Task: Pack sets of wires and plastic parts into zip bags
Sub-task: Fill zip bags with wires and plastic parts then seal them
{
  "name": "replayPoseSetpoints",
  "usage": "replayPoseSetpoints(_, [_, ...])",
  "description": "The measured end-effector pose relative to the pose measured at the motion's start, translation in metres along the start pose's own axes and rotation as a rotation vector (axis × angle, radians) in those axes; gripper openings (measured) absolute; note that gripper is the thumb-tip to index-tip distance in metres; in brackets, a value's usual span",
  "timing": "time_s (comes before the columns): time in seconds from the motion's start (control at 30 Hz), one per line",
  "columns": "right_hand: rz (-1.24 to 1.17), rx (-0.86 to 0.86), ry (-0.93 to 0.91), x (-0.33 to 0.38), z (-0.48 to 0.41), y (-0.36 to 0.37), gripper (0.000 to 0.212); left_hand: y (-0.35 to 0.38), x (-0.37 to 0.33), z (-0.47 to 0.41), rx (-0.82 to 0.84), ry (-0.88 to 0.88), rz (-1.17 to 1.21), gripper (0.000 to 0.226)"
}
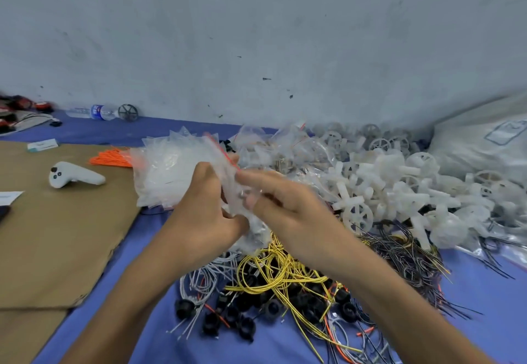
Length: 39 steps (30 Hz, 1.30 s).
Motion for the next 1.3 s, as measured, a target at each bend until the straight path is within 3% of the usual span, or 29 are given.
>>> replayPoseSetpoints(0.2, [0.299, 0.187, 0.012, -0.013, -0.012, 0.016, 0.023, -0.006, 0.001, 0.011, -0.005, 0.083, -0.119, 0.086])
replayPoseSetpoints(0.37, [0.691, 0.454, 0.047, -0.007, -0.036, 0.026, 0.024, 0.002, -0.01, 0.021, 0.114, 0.173, -0.118, 0.086])
replayPoseSetpoints(0.43, [0.878, 0.513, 0.013, -0.008, -0.042, 0.034, 0.012, 0.002, -0.014, 0.026, 0.138, 0.192, -0.093, 0.083])
replayPoseSetpoints(0.5, [0.938, 0.525, 0.018, -0.011, -0.045, 0.036, 0.013, 0.0, -0.014, 0.027, 0.131, 0.214, -0.11, 0.075])
replayPoseSetpoints(0.63, [0.865, 0.464, 0.056, -0.008, -0.048, 0.008, 0.024, -0.02, -0.008, 0.024, 0.061, 0.238, -0.27, 0.047])
replayPoseSetpoints(0.77, [0.888, 0.362, -0.028, -0.002, -0.05, -0.015, 0.031, -0.033, 0.0, 0.023, 0.202, 0.223, -0.53, 0.013])
replayPoseSetpoints(0.87, [0.908, 0.342, -0.141, -0.002, -0.038, -0.023, 0.067, -0.047, 0.005, 0.022, 0.238, 0.211, -0.624, 0.029])
replayPoseSetpoints(0.97, [1.142, 0.338, -0.182, -0.023, -0.019, -0.032, 0.083, -0.054, 0.004, 0.019, 0.184, 0.287, -0.685, 0.006])
replayPoseSetpoints(1.13, [1.059, 0.134, -0.11, -0.045, -0.016, -0.048, 0.04, -0.048, -0.001, 0.006, 0.052, 0.347, -0.604, 0.002])
replayPoseSetpoints(1.23, [0.871, 0.113, 0.017, -0.046, -0.027, -0.063, 0.032, -0.047, -0.007, -0.007, -0.024, 0.344, -0.56, 0.004])
replayPoseSetpoints(1.3, [0.752, 0.061, 0.008, -0.036, -0.028, -0.074, 0.032, -0.05, -0.016, -0.012, -0.107, 0.358, -0.519, 0.004])
Point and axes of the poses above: each hand's wrist, its own z-axis away from the middle knuckle, its own y-axis out of the palm, x = y × z, the point moved 1 cm from there along -z, towards the middle knuckle, and after that the axes turned 2 degrees about -x, right-handed, at the moved point
